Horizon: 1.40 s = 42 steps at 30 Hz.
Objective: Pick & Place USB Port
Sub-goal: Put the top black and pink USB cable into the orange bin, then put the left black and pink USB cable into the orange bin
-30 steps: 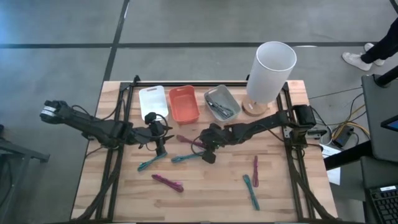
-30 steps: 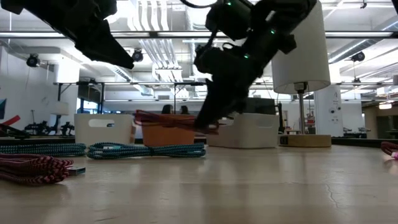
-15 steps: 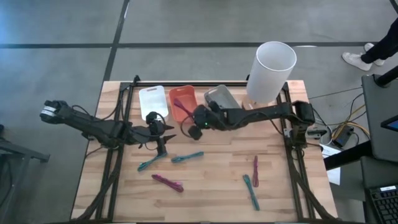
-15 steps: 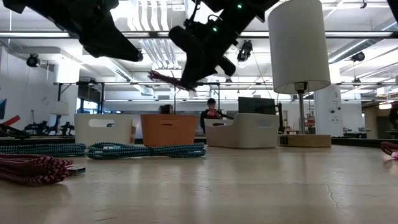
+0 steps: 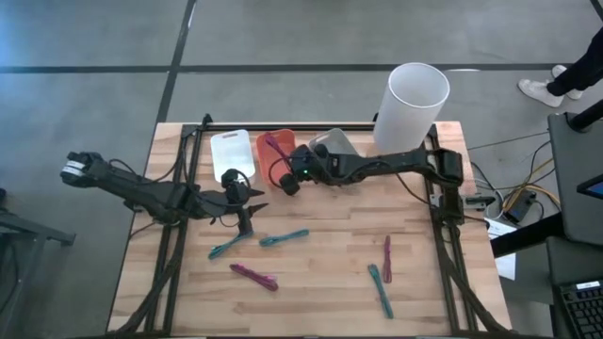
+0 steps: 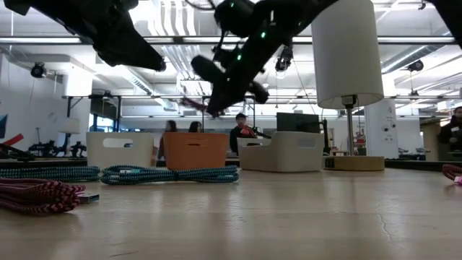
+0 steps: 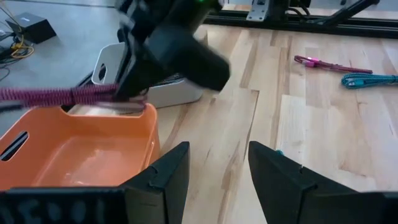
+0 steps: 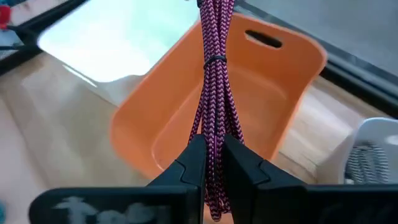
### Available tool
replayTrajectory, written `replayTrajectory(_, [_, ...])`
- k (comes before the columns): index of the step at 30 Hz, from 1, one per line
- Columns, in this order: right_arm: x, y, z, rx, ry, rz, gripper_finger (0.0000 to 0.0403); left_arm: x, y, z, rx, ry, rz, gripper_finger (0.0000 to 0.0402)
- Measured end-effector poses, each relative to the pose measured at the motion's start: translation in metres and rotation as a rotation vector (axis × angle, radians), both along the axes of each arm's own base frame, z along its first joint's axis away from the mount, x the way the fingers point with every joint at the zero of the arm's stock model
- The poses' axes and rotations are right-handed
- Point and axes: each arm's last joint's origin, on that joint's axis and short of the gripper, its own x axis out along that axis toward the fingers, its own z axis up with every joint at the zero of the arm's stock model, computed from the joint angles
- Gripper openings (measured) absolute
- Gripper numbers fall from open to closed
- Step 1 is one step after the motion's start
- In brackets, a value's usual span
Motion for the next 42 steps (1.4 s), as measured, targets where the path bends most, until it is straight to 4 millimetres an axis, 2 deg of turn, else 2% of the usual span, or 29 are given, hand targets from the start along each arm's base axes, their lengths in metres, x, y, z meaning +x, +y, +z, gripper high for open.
replayTrajectory(5, [0.010, -0.007, -0.026, 0.039, 0.021, 0.018, 0.0034, 0.000, 0.000, 0.000, -0.001, -0.002, 0.000, 0.0170])
replayTrajectory(9, [0.017, -0.012, -0.039, 0.058, 0.044, 0.035, 0.0034, 0.000, 0.000, 0.000, -0.001, -0.003, 0.000, 0.0170])
replayTrajectory(14, [0.023, -0.014, -0.048, 0.067, 0.057, 0.055, 0.0035, 0.000, 0.000, 0.000, 0.000, -0.002, 0.000, 0.0170])
replayTrajectory(18, [0.024, -0.016, -0.047, 0.064, 0.060, 0.054, 0.0051, 0.000, 0.000, 0.000, -0.001, -0.002, 0.000, 0.0170])
replayTrajectory(29, [0.026, -0.017, -0.039, 0.032, 0.060, 0.081, 0.0105, 0.000, 0.000, 0.000, -0.001, -0.002, -0.001, 0.0170])
replayTrajectory(36, [0.031, -0.009, -0.012, 0.017, 0.041, 0.250, 0.0118, 0.000, 0.000, 0.000, -0.003, -0.001, -0.006, 0.0170])
replayTrajectory(42, [0.026, 0.006, 0.009, -0.010, 0.155, 0.351, 0.0136, 0.001, -0.004, -0.002, -0.078, 0.014, -0.130, 0.0170])
